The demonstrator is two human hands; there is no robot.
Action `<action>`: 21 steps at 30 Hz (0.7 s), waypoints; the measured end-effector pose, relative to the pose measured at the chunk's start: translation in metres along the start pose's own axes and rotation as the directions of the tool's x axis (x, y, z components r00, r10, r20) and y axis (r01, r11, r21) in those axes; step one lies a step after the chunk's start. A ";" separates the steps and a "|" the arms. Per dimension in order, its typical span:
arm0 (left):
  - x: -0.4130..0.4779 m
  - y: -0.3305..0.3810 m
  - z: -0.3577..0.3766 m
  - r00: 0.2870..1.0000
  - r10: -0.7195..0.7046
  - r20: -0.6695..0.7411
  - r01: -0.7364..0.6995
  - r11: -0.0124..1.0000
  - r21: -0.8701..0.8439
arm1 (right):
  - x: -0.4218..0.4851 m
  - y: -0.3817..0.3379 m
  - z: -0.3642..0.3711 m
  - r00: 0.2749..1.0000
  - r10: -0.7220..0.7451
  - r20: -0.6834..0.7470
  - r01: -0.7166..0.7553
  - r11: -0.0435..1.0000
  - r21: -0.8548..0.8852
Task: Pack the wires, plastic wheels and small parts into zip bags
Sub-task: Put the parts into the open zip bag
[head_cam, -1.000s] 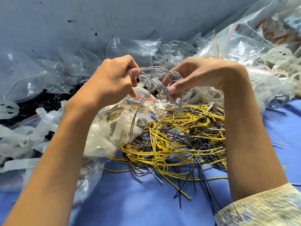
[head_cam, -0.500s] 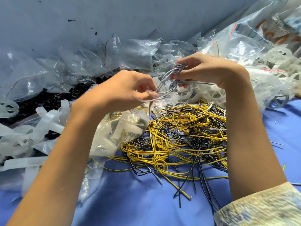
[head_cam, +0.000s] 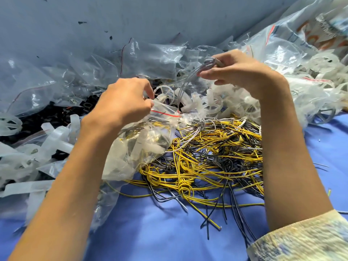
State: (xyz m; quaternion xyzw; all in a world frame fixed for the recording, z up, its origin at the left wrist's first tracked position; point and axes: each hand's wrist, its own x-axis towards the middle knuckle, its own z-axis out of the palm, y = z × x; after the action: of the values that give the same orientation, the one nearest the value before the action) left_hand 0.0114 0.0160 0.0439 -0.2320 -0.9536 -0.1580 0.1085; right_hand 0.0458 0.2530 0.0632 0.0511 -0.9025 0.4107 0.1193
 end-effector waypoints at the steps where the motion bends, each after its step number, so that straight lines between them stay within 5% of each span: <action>1: -0.001 -0.001 0.000 1.000 -0.002 0.025 0.002 1.000 0.011 | 0.000 -0.001 0.001 1.000 -0.002 0.016 0.002 1.000 0.008; 10: -0.006 0.001 -0.003 0.977 -0.013 0.215 0.007 1.000 0.028 | 0.006 -0.014 0.020 0.993 -0.102 -0.060 0.111 0.982 0.155; 21: -0.004 0.011 -0.009 1.000 0.007 0.021 -0.003 0.985 -0.170 | 0.006 -0.031 0.040 0.985 -0.173 -0.018 0.169 0.926 0.338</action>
State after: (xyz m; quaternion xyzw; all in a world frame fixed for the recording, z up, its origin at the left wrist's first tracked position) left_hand 0.0212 0.0204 0.0533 -0.2445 -0.9372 -0.2361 0.0784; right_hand 0.0393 0.2020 0.0620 0.1519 -0.8114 0.5470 0.1388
